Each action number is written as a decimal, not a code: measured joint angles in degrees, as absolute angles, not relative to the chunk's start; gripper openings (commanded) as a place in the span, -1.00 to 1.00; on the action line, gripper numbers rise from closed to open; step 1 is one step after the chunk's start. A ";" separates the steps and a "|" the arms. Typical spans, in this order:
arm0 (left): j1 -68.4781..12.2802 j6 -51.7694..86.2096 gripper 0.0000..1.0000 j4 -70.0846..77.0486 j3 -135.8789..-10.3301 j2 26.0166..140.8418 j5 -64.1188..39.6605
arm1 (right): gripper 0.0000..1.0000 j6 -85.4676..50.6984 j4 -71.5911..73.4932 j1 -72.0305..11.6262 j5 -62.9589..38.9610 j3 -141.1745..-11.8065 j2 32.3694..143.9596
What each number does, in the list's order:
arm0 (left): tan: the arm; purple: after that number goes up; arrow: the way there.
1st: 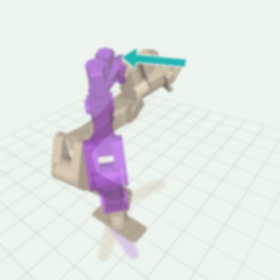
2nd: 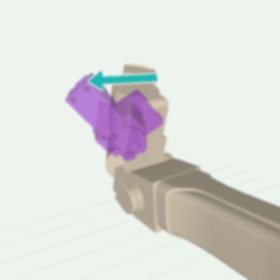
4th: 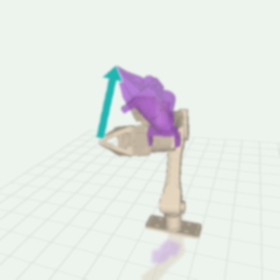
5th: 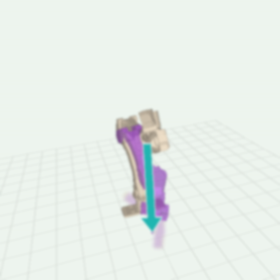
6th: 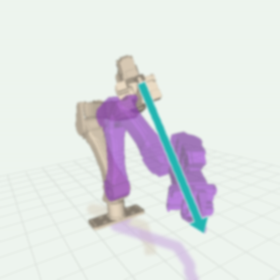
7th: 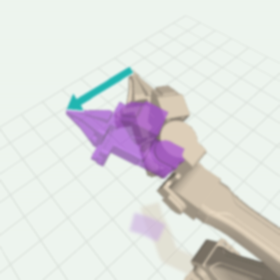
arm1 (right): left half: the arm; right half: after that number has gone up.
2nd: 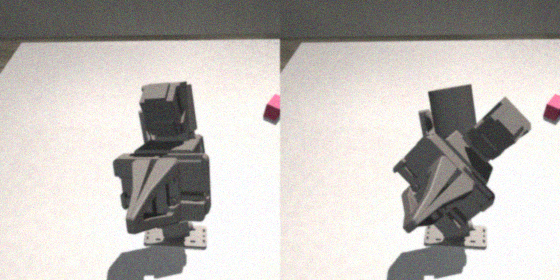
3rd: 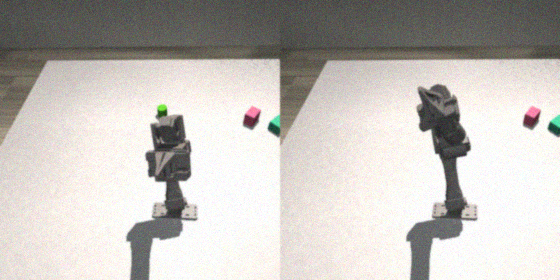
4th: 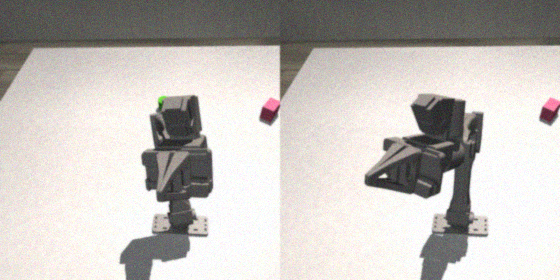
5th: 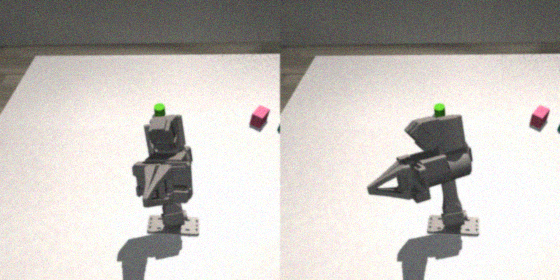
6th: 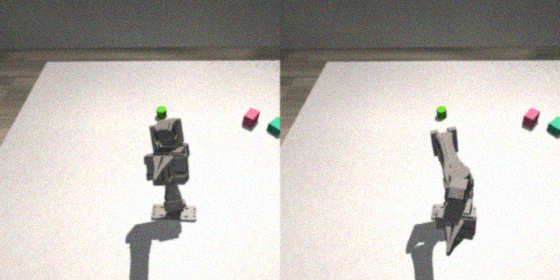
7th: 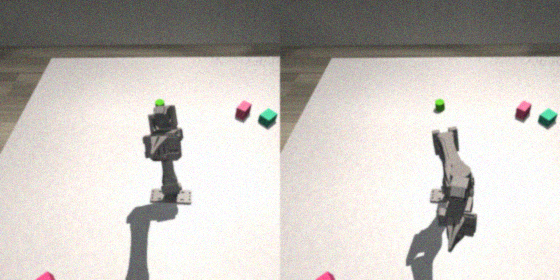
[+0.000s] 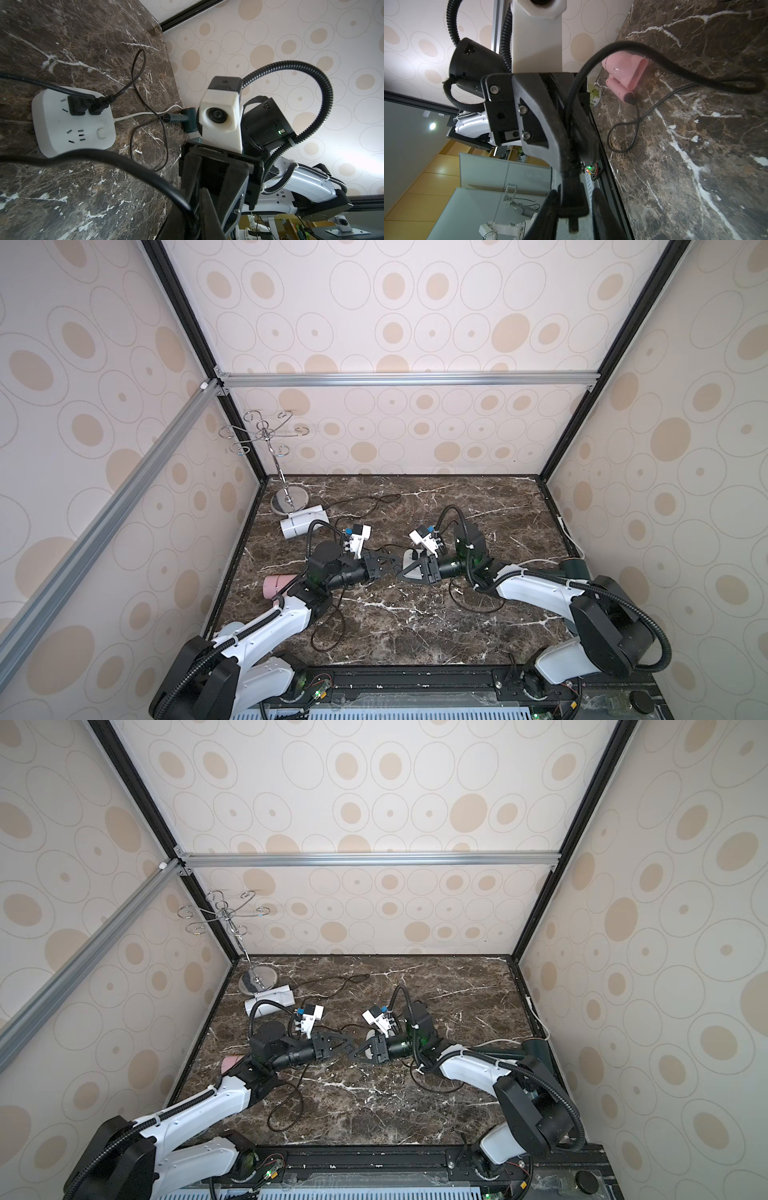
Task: Charge the blow dryers
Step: Pick up the plug from the center of the board.
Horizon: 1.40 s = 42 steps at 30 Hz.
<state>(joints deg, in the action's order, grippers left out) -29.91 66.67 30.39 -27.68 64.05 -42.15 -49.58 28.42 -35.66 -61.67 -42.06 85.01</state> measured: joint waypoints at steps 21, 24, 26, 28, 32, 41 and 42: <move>-29.91 65.39 -0.09 29.71 -27.92 63.90 -43.92 | -0.85 -54.37 34.44 -35.59 -63.05 -41.39 87.22; -29.91 65.45 -0.17 30.52 -27.90 63.83 -45.21 | -0.86 -53.95 33.95 -35.62 -63.33 -41.41 87.22; -29.91 65.39 -0.27 30.85 -27.90 63.55 -45.91 | -0.87 -53.76 33.85 -35.59 -63.94 -41.45 87.22; -29.91 65.10 -0.41 30.74 -27.90 63.40 -46.41 | -0.87 -53.60 33.82 -35.59 -64.97 -41.69 87.22; -29.87 64.03 -0.55 30.04 -27.90 63.42 -47.40 | -0.86 -51.75 31.20 -35.59 -67.16 -42.81 87.22; -29.85 60.71 -0.59 25.82 -29.43 63.59 -50.87 | -0.87 -48.75 25.47 -35.31 -71.00 -44.42 87.22; -29.85 60.12 -0.59 25.12 -29.80 63.61 -51.27 | -0.87 -48.16 24.49 -35.27 -71.26 -44.73 87.22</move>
<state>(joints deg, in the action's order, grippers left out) -29.85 60.12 25.12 -29.80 63.61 -51.27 -48.16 24.49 -35.27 -71.26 -44.73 87.22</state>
